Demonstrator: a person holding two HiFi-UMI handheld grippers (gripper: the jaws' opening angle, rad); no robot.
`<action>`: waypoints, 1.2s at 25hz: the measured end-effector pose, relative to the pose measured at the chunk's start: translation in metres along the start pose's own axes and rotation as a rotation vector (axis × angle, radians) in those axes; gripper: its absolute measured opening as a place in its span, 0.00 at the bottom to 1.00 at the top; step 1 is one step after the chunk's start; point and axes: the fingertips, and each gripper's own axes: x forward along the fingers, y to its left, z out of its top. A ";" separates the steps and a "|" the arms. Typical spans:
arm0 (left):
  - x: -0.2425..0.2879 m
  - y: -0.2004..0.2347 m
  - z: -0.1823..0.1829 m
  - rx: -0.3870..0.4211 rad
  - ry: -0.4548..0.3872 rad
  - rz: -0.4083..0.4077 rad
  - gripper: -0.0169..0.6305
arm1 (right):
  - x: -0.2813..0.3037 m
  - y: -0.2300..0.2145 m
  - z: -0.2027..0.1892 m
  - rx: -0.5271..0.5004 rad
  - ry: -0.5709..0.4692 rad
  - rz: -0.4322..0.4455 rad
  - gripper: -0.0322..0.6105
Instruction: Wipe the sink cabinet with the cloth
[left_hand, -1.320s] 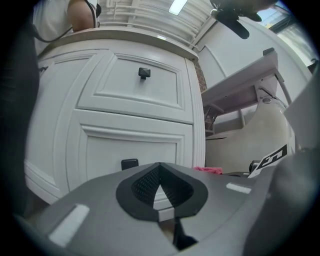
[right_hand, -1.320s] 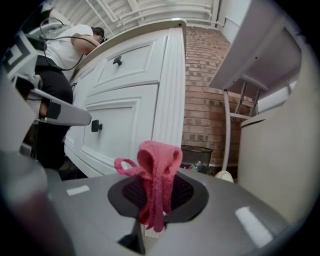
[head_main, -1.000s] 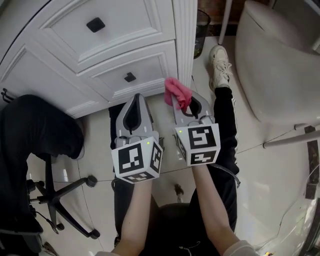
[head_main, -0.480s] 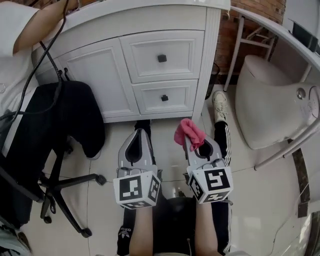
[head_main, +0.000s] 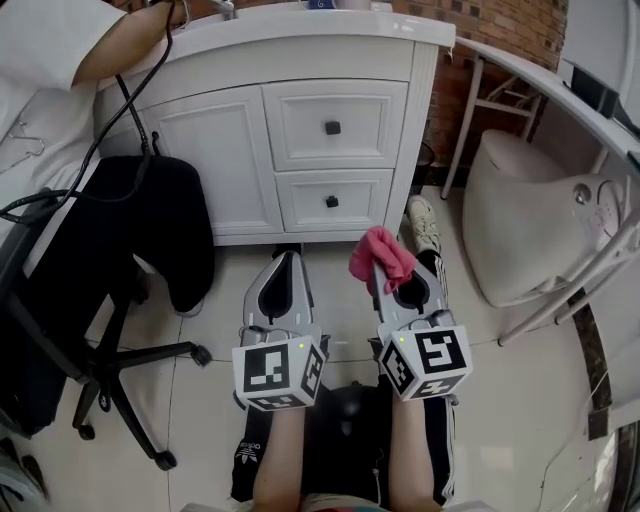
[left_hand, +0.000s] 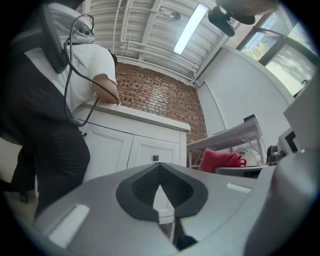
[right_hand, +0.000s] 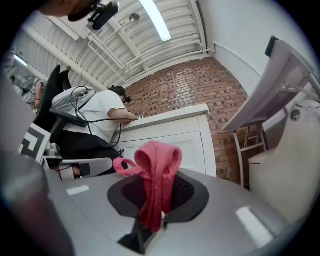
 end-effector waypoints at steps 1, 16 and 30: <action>-0.001 0.000 0.000 0.003 0.002 0.002 0.05 | -0.001 -0.001 0.000 0.001 0.000 -0.001 0.15; 0.001 0.004 -0.004 0.019 0.012 0.009 0.05 | -0.001 -0.011 -0.003 0.005 -0.012 -0.050 0.15; -0.002 0.005 0.001 0.010 0.000 0.007 0.05 | -0.003 -0.010 0.001 -0.003 -0.011 -0.049 0.15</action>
